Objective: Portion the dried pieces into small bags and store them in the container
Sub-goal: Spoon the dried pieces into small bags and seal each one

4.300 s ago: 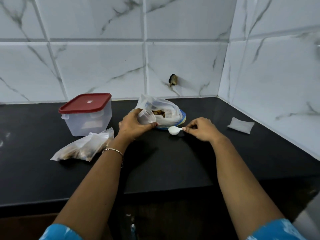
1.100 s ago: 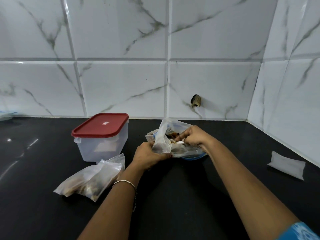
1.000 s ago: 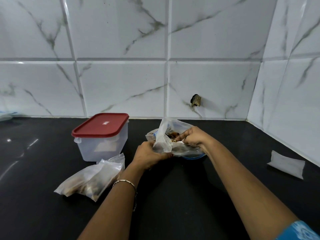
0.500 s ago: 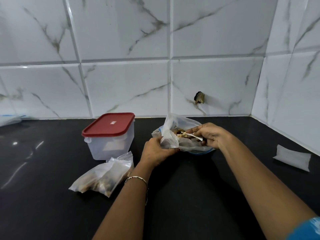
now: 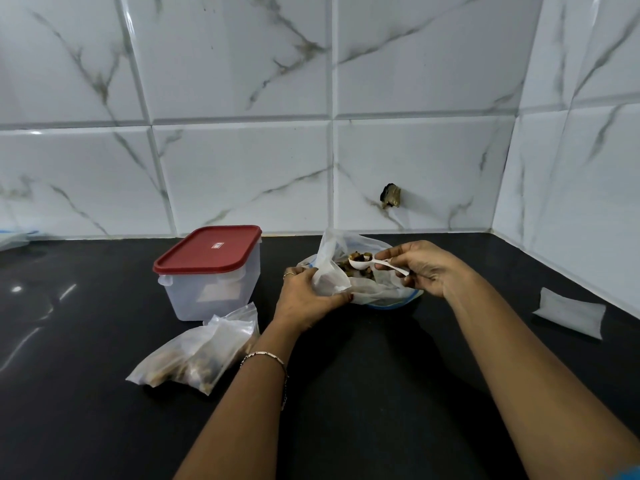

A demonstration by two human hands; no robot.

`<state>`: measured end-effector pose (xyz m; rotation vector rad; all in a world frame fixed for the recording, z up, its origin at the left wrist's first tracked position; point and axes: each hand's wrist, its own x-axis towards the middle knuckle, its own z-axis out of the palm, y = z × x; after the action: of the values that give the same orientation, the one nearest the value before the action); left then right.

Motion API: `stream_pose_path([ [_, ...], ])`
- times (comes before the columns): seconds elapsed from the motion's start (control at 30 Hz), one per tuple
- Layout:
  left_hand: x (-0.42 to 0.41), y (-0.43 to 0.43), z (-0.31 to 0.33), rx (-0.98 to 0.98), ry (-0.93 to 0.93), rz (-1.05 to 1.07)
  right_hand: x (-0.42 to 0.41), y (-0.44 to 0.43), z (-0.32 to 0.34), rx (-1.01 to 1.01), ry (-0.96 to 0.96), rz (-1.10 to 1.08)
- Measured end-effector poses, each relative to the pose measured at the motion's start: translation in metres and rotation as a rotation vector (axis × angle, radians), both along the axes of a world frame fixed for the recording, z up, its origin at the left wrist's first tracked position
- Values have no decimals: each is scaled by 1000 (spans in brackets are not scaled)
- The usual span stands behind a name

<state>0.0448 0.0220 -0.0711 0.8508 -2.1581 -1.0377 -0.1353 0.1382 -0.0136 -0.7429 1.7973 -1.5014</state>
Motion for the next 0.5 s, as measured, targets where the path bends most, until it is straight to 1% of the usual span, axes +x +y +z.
stream_pose_path([
  [0.1,0,-1,-1,20,14,-9,2,-1,1,-7,28,9],
  [0.27,-1,-6,-5,106,60,-18,10,5,10,-64,-14,86],
  [0.33,-2,-8,-6,106,64,-23,14,8,13,-68,-8,124],
  [0.5,-2,-9,-5,129,61,-47,22,7,16,-1,100,187],
])
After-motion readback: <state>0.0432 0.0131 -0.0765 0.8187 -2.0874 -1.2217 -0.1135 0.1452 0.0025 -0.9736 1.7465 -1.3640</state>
